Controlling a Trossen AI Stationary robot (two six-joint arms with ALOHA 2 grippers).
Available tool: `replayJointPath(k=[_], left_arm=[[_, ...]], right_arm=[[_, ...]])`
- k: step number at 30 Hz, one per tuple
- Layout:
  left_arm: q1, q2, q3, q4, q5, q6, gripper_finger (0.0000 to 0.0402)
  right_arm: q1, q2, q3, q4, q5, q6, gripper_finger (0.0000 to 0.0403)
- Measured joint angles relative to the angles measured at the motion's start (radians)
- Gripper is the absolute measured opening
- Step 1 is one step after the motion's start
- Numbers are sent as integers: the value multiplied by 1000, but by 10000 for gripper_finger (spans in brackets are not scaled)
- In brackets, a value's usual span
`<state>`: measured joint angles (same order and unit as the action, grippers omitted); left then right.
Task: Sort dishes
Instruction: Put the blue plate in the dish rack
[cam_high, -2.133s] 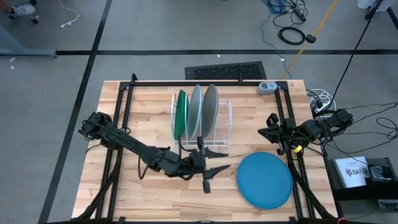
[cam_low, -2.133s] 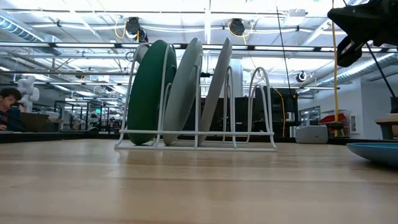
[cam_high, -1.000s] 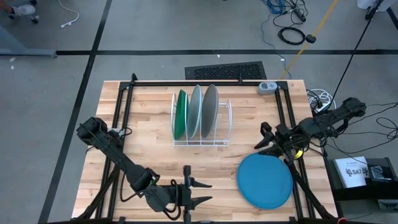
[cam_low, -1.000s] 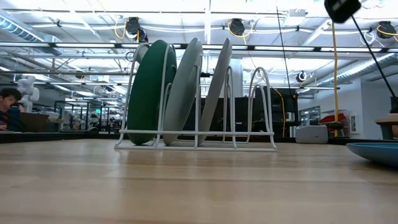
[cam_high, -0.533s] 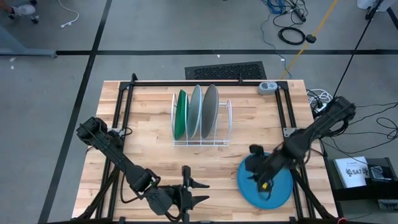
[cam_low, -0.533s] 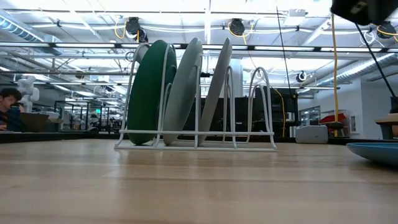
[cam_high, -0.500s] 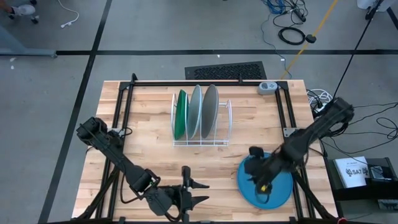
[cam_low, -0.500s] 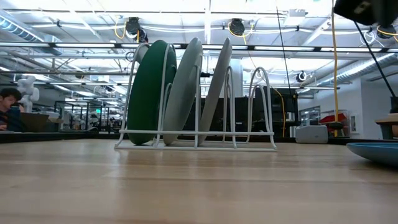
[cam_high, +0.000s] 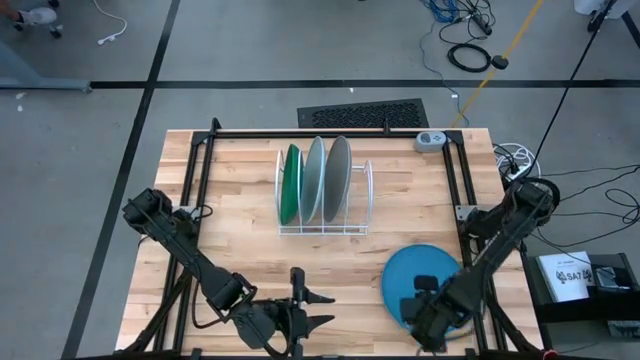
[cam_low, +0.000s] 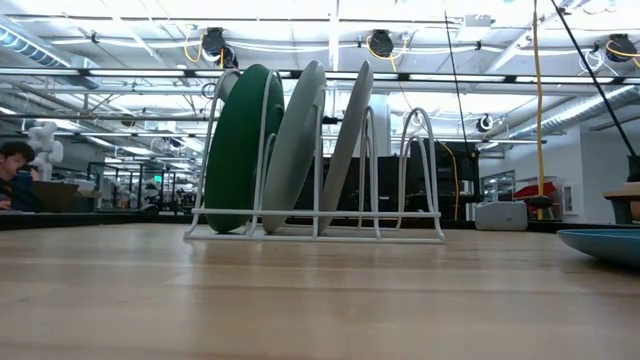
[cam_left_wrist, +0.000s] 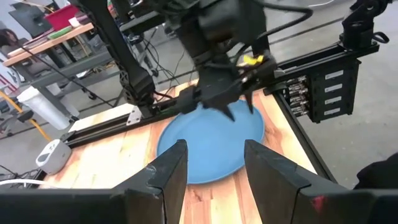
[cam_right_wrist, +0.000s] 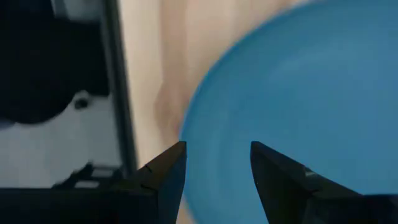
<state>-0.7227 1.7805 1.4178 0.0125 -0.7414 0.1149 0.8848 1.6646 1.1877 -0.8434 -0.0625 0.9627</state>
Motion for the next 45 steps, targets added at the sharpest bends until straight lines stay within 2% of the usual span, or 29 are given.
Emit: replayJointPath(k=[10,19,27,33,40,45], left_arm=[[1,0,0,11,0,-5,160],[3,0,0,5,2,-30,160],[4,0,0,5,4,-33,160],[5,0,0,5,4,-57,160],[6,0,0,4,4,-58,160],[7,0,0,8,4,-59,160]], right_arm=[[175,71,0,-37,-24,121,174],[253,183,-1,-78,-84,-47,174],[272,225,-1,-107,-35,-74,170],[269,240,3,-118,12,-68,125],[266,239,3,-127,116,-89,21],[242,227,21,-148,117,-172,7]])
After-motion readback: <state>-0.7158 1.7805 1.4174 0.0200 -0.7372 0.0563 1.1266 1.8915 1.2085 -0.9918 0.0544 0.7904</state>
